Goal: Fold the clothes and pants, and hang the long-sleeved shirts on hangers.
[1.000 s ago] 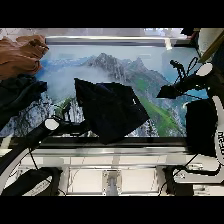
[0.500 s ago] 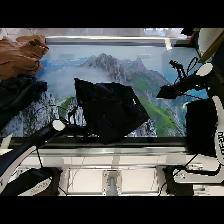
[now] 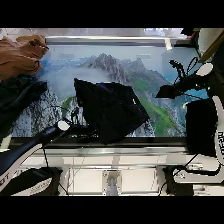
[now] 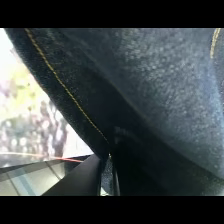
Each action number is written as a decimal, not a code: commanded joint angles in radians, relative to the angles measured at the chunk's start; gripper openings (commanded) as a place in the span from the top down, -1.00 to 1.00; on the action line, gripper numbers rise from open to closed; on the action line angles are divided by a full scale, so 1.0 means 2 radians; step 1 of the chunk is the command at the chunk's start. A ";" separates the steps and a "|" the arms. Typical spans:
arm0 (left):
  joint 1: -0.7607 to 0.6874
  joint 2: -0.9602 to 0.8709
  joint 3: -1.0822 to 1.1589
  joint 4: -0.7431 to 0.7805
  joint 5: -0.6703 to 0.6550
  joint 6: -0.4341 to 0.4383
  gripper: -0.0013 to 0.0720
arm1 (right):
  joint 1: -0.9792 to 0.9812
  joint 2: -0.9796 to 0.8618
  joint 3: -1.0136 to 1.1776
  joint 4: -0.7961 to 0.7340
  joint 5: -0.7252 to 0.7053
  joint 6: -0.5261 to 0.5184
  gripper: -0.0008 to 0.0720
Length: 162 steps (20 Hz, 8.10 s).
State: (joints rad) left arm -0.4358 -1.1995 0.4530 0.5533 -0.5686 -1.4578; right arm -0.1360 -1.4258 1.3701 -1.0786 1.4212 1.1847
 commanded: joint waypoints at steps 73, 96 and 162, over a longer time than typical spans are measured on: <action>0.190 -0.160 0.533 0.206 -0.033 0.082 -0.99 | 0.151 -0.135 0.071 0.168 -0.433 -0.044 -0.01; 0.245 0.293 -0.060 0.158 -0.285 -0.014 -0.57 | -0.056 0.011 -0.122 0.081 -0.095 -0.079 0.11; 0.233 0.090 -0.055 -0.036 -0.173 0.211 0.95 | 0.096 -0.088 -0.143 0.145 -0.074 -0.194 0.27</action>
State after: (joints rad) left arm 0.0734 -0.9451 0.3397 0.6365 -0.9665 -1.1542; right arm 0.0536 -1.6016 1.0843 -0.7918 1.2663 0.7979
